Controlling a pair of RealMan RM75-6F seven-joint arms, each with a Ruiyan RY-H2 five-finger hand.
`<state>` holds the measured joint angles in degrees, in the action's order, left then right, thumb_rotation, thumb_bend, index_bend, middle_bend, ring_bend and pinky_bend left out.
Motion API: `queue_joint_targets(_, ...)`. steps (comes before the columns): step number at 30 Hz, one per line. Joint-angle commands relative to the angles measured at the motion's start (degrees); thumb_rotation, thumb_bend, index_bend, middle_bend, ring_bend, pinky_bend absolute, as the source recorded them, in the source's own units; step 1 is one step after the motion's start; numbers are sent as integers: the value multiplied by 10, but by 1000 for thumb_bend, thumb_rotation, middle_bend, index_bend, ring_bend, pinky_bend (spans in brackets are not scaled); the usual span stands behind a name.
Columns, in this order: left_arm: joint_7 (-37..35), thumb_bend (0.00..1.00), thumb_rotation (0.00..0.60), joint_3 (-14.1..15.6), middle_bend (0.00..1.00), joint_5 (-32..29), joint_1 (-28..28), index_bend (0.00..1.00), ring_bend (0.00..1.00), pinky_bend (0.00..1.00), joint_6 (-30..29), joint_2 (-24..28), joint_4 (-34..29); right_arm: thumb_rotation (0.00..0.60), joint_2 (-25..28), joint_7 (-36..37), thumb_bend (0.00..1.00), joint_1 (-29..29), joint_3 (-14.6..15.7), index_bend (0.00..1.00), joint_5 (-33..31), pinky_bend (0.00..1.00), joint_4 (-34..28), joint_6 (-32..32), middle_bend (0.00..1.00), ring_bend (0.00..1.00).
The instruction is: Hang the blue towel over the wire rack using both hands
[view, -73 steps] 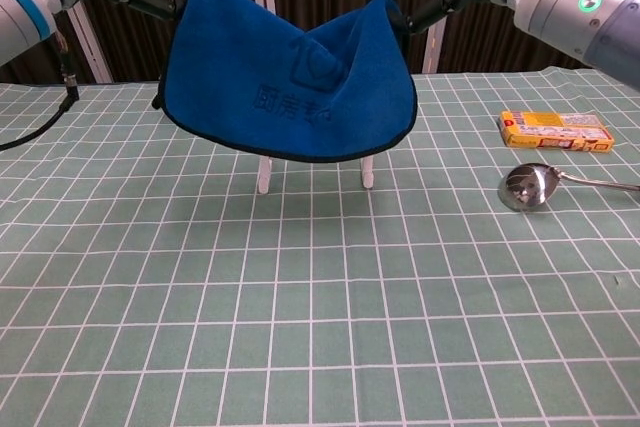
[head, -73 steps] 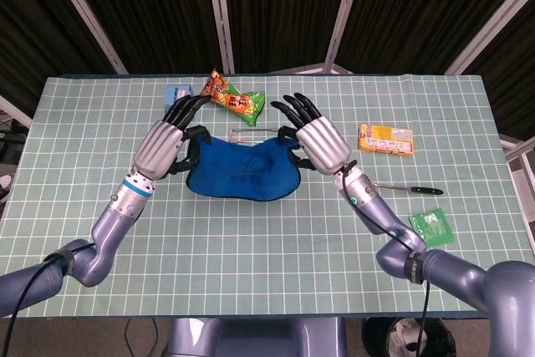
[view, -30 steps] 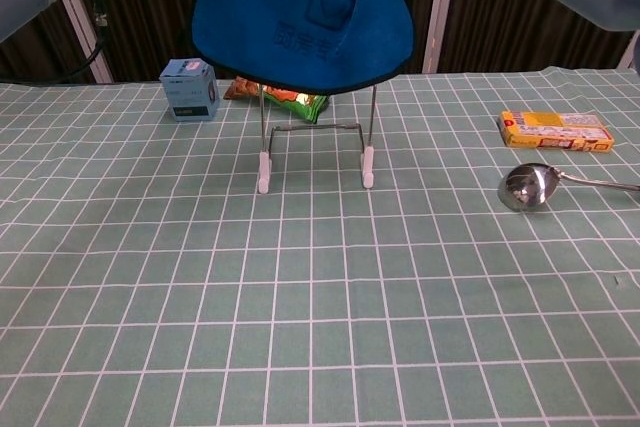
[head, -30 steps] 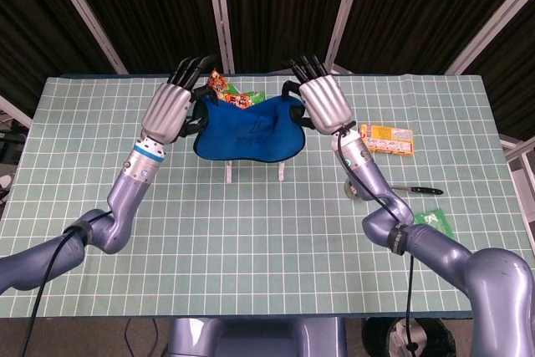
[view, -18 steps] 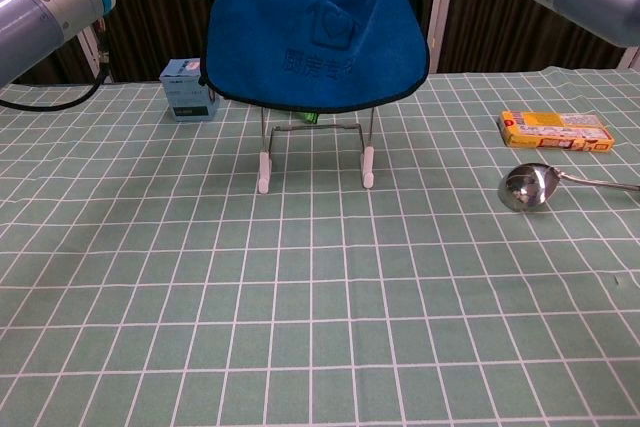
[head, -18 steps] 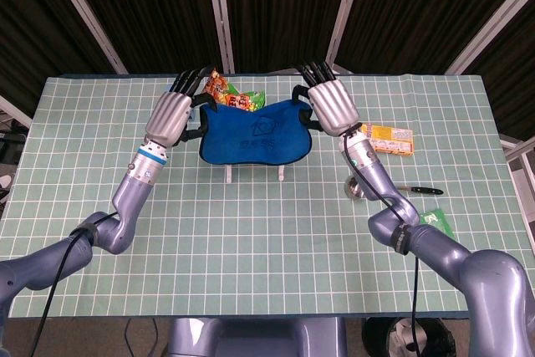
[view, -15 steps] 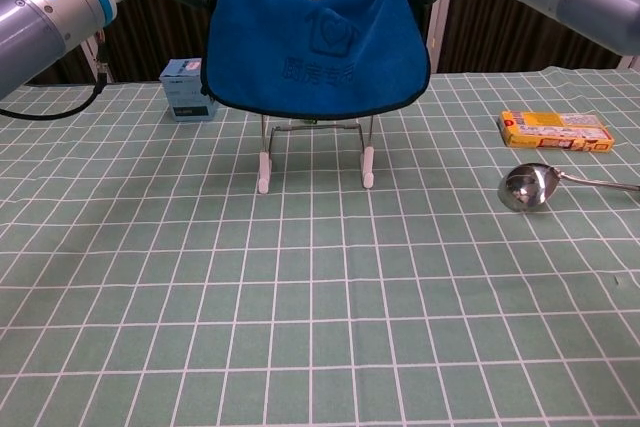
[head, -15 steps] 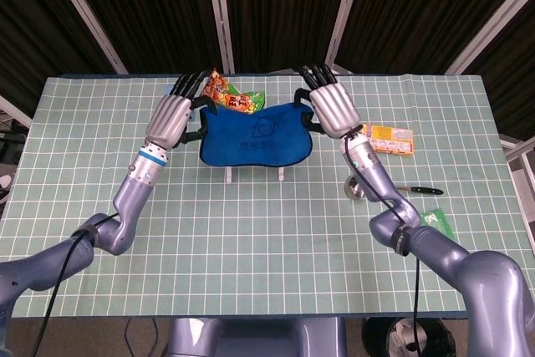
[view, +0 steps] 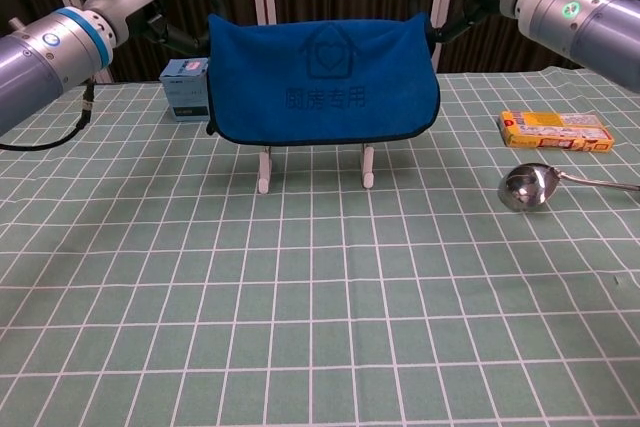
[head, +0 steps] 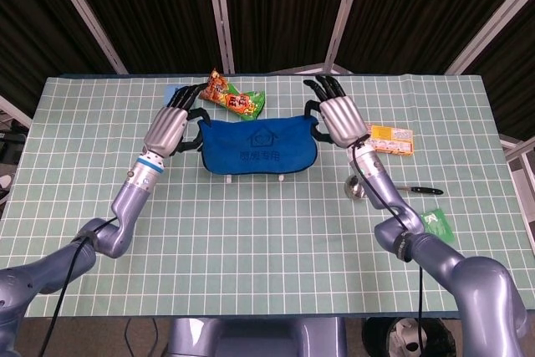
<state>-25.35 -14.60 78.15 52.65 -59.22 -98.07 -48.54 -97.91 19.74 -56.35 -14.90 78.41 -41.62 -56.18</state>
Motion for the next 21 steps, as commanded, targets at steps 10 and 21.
queue_joint_targets(10, -30, 587, 600, 16, 0, 10, -7, 845, 0, 0, 7, -20, 40, 600, -32, 23, 508, 2, 8, 675, 4, 0, 34, 5, 106, 0)
queue_joint_targets(21, -50, 587, 600, 23, 0, 15, -9, 845, 0, 0, 13, -33, 69, 600, -60, 28, 504, -7, 9, 675, 6, 0, 63, 14, 106, 0)
